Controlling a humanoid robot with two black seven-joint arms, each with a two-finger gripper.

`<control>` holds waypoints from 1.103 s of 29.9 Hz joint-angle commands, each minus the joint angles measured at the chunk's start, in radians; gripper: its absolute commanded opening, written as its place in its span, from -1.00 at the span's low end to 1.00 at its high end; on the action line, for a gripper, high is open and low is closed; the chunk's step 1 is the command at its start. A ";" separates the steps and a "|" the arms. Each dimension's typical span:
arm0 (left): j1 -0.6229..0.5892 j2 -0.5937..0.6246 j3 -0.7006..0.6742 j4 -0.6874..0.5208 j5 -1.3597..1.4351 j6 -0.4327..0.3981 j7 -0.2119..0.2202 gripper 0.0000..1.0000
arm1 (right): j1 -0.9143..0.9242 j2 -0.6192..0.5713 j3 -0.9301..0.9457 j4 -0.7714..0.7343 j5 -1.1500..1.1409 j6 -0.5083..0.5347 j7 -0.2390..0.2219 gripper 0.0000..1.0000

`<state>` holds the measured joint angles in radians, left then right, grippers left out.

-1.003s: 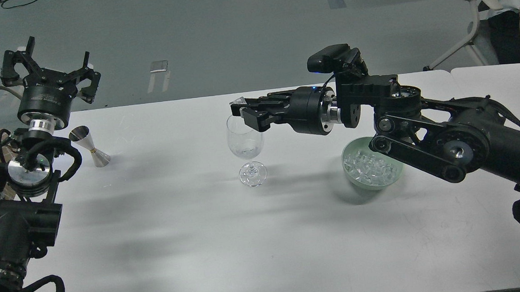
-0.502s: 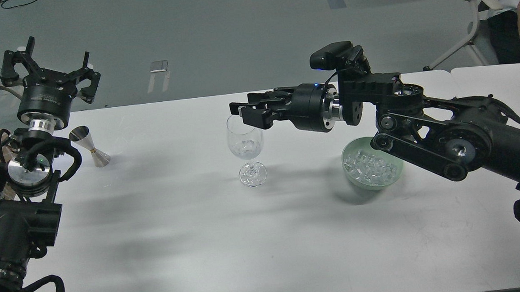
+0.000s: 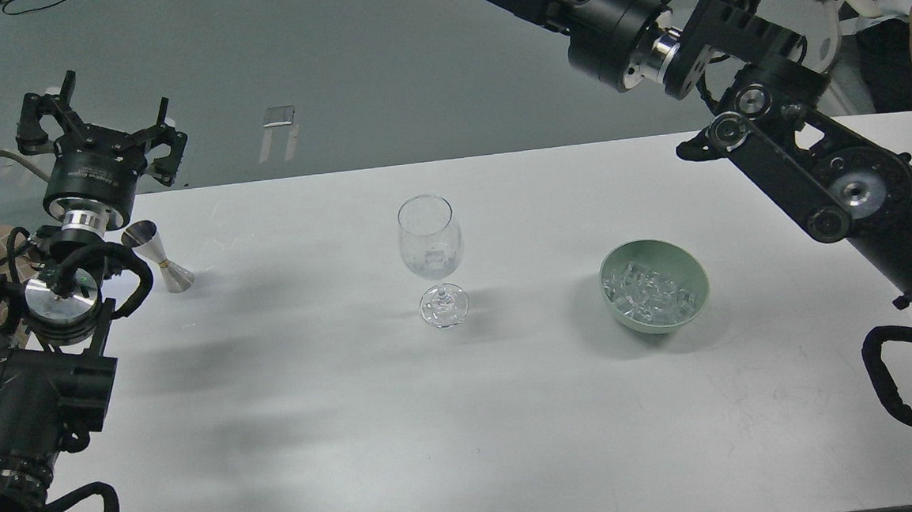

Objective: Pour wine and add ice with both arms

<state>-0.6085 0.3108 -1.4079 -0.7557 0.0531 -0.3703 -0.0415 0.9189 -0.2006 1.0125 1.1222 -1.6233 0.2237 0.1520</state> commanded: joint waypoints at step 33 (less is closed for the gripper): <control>-0.022 0.037 0.055 0.001 0.034 -0.030 0.055 0.96 | 0.006 0.147 0.267 -0.341 0.938 -0.161 0.012 0.99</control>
<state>-0.6297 0.3522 -1.3529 -0.7513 0.0872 -0.4005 0.0131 0.9259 -0.0540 1.2751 0.7802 -0.6859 0.0629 0.1642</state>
